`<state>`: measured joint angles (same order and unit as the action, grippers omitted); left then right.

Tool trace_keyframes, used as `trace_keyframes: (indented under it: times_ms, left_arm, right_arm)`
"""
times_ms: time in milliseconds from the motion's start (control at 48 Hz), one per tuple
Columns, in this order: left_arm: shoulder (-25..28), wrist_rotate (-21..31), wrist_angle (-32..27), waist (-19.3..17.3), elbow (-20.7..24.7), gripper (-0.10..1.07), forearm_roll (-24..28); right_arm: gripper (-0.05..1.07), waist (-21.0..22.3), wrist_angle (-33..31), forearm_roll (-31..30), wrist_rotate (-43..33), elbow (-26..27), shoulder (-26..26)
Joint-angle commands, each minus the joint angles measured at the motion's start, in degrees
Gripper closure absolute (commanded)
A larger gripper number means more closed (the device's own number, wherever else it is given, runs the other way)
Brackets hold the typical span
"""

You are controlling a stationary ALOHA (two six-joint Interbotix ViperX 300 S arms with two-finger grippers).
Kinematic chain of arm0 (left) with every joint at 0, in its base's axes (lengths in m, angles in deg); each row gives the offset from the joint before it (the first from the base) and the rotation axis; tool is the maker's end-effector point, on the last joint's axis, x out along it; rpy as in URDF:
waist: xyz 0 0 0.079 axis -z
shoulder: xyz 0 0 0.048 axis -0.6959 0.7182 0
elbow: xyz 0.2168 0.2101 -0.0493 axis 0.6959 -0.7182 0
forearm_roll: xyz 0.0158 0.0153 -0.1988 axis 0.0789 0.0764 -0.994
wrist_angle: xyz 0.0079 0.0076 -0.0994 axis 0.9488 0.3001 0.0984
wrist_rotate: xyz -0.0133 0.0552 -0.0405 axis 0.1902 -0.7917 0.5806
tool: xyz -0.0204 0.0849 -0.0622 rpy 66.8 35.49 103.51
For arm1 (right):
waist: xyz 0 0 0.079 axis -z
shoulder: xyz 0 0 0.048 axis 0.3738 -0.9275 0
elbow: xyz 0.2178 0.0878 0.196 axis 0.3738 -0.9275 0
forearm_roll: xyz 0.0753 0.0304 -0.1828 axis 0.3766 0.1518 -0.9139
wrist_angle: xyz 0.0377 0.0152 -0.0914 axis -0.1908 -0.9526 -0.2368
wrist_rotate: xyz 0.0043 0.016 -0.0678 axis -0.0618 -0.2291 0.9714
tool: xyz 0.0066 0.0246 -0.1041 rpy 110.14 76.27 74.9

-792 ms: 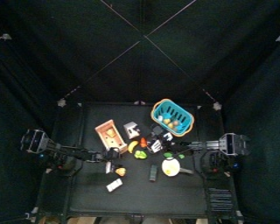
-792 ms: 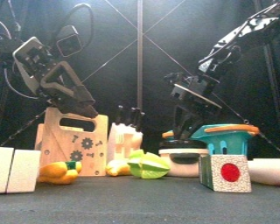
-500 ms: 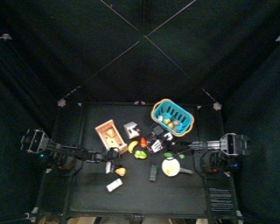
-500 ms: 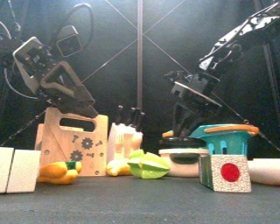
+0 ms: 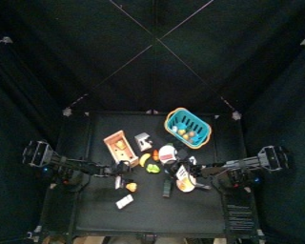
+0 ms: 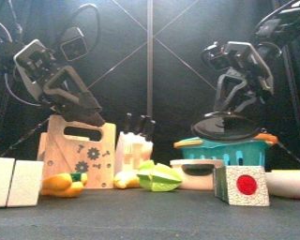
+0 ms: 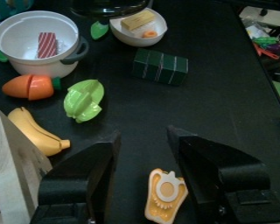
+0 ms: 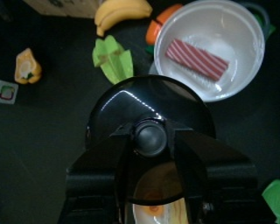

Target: Put pot lid on pan

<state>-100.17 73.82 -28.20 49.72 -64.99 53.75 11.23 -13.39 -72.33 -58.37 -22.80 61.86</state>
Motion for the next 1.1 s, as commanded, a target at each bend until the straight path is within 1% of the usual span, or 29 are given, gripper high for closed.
trace_keyframes:
  times_ms: [0, 104, 250, 583, 917, 1083]
  left_arm:
    - [-0.1, 0.0, 0.5, 0.1, 0.7, 0.13, 0.0]
    - [-0.1, 0.0, 0.5, 0.1, 0.7, 0.13, 0.0]
    - [-0.1, 0.0, 0.5, 0.1, 0.7, 0.13, 0.0]
    - [-0.1, 0.0, 0.5, 0.1, 0.6, 0.13, 0.0]
    - [-0.1, 0.0, 0.5, 0.1, 0.7, 0.13, 0.0]
    - [-0.1, 0.0, 0.5, 0.1, 0.7, 0.13, 0.0]
  right_arm:
    - [0.50, -4.1, -1.8, -0.3, 0.3, -0.4, 2.4]
    - [0.50, -8.5, -4.6, -1.6, 0.2, -2.5, 3.3]
    - [0.50, -11.0, -5.1, -1.3, 0.0, -4.2, 3.2]
    - [0.50, -11.5, -5.0, 0.7, 0.1, -6.8, 2.2]
    - [0.50, -11.1, -3.5, 0.5, 0.1, -6.4, -1.3]
    - [0.50, -11.1, -3.4, 0.4, 0.1, -6.3, -1.8]
